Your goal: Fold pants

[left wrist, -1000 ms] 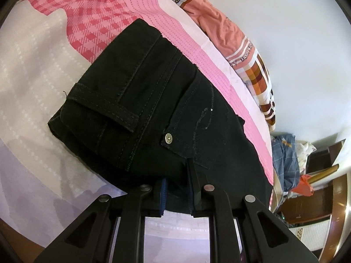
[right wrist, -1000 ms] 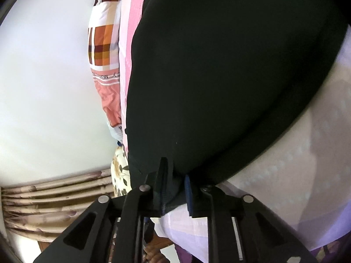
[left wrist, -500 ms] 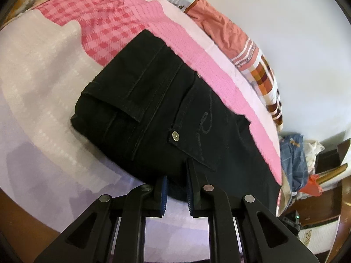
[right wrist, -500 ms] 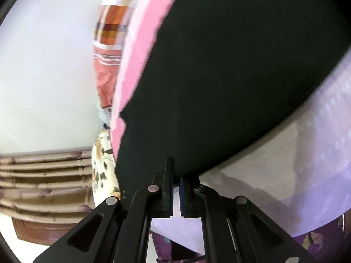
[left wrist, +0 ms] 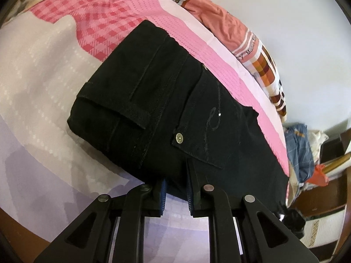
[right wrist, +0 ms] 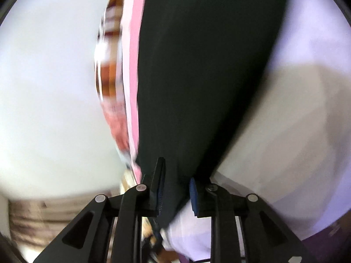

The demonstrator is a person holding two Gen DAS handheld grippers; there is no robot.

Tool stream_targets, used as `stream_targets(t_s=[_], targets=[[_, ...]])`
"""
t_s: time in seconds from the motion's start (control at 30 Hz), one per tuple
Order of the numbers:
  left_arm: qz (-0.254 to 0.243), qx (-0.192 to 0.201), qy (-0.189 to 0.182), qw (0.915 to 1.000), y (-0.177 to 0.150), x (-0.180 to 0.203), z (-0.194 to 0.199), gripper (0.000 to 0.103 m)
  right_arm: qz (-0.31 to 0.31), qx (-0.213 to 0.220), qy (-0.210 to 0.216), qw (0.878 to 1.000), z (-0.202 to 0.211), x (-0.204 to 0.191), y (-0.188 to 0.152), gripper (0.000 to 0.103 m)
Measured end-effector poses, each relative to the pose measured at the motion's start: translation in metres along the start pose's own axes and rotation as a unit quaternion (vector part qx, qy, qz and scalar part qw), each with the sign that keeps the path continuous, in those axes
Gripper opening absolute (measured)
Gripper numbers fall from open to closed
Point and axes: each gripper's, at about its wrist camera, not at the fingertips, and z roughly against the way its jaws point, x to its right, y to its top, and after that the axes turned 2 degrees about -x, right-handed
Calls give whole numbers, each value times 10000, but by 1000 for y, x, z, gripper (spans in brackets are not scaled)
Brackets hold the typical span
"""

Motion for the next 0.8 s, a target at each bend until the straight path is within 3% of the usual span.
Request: stream_targets(t_s=[0.13,0.2,0.33,0.47,0.63,0.8], targets=[[-58,-6,50,10000,1,0,0,18,-233,806,30,9965,46,14,30,5],[-28,-6,40,10000,1,-1,0,19,-300,998,-15,9946,60,19,41,2],[-121,-8,129,9998,1,3,1,19,256,1106,-480,9924,71,1,47,2],[-211,5,185,9996,1,5,1,20,391,1246,-615,9895,82,-1,48,2],[-173,-2,117,9998,0,4,1,20,144,1188,-385,9921,87,11,57,3],[-266,-13,217,9994,0,8,2,23,28,1668,-474,9849,113,14,60,4]])
